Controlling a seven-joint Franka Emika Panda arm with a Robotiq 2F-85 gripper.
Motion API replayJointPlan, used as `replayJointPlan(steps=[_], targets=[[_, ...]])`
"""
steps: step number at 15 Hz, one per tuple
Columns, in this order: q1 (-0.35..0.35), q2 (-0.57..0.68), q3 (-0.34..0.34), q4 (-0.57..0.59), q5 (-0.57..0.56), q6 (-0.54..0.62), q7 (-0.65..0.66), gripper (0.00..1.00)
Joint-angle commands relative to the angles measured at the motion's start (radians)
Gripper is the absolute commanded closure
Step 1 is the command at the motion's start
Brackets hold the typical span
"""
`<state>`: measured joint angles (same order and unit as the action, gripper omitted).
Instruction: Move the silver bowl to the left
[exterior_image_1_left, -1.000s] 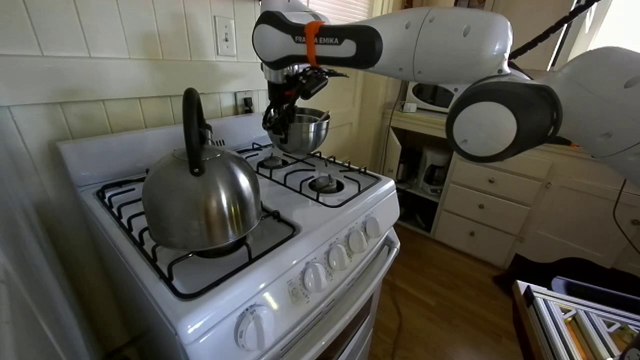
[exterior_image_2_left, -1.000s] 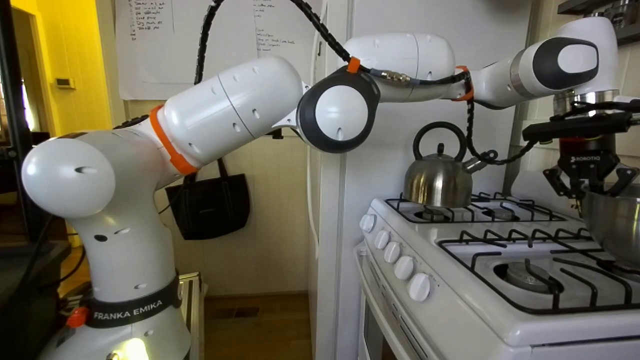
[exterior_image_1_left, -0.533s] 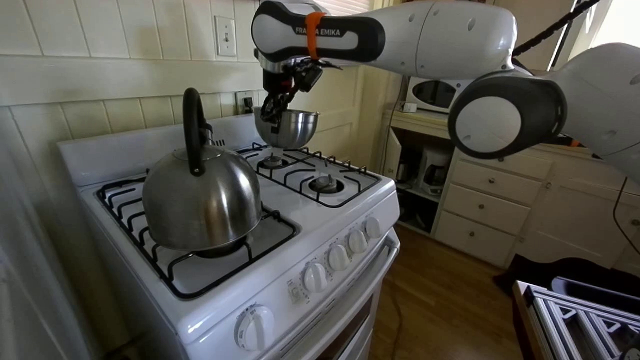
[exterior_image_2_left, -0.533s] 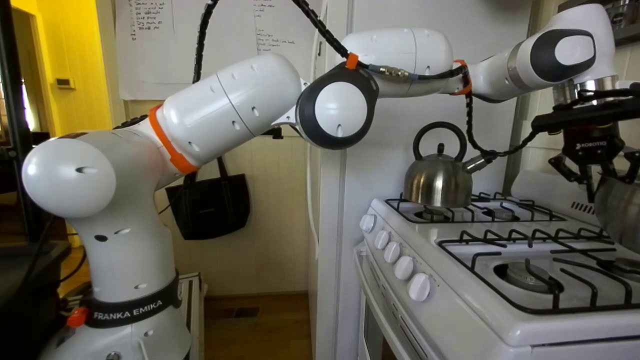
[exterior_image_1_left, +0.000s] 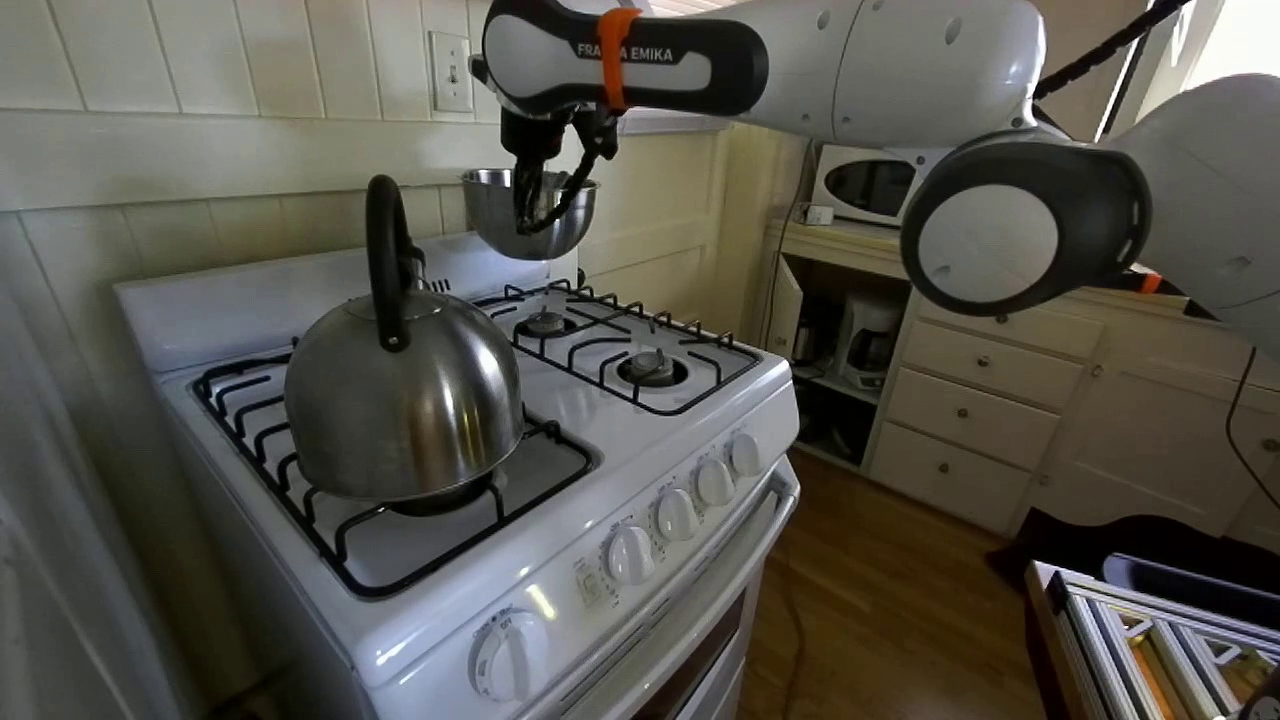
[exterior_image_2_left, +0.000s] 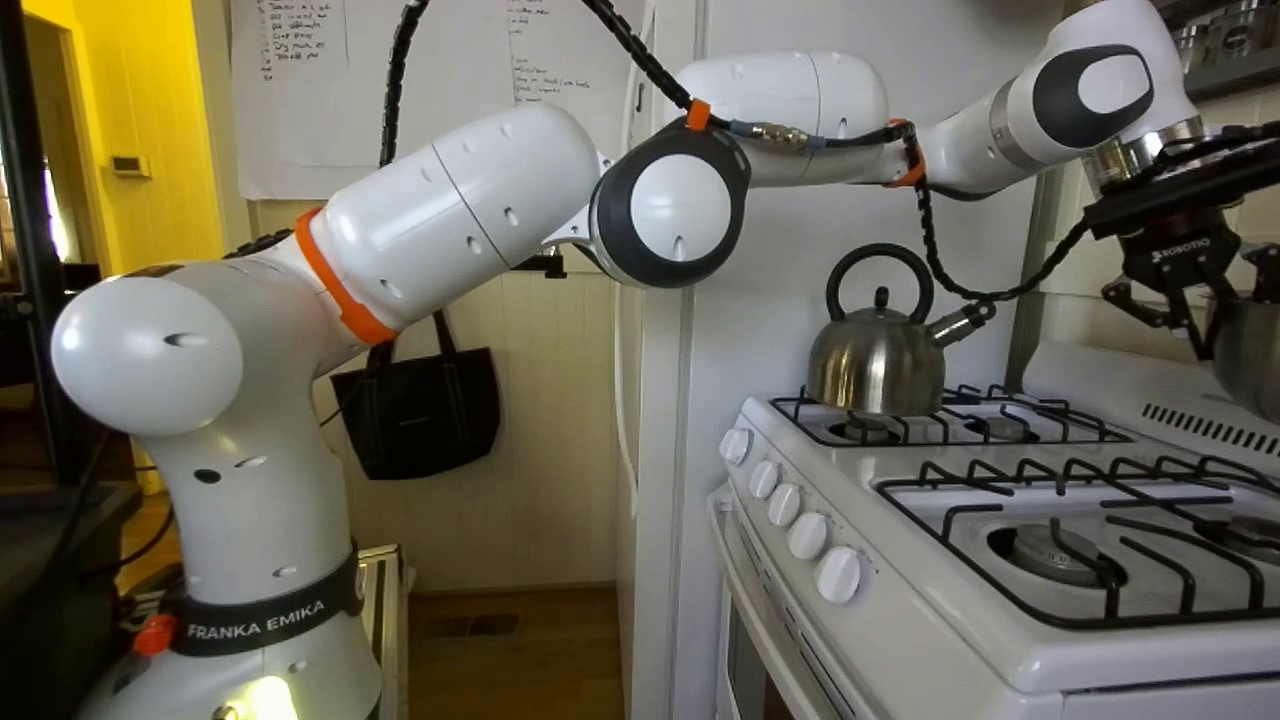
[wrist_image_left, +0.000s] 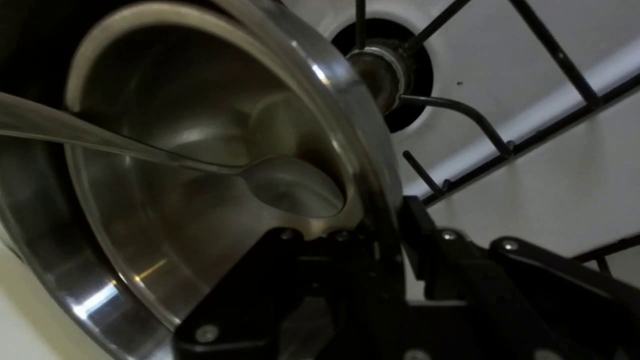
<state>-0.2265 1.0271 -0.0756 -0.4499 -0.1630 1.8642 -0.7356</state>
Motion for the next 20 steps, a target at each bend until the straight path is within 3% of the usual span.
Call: replayJointPlan(steps=[1, 16, 19, 20], targets=[[0.019, -0.027, -0.002, -0.015, -0.022, 0.036, -0.162, 0.97], [-0.082, -0.082, 0.123, -0.016, 0.136, -0.008, -1.001, 0.97], [-0.075, -0.086, 0.145, -0.021, 0.158, -0.06, -1.139, 0.97], [-0.059, -0.082, 0.122, -0.013, 0.148, -0.073, -1.064, 0.97]])
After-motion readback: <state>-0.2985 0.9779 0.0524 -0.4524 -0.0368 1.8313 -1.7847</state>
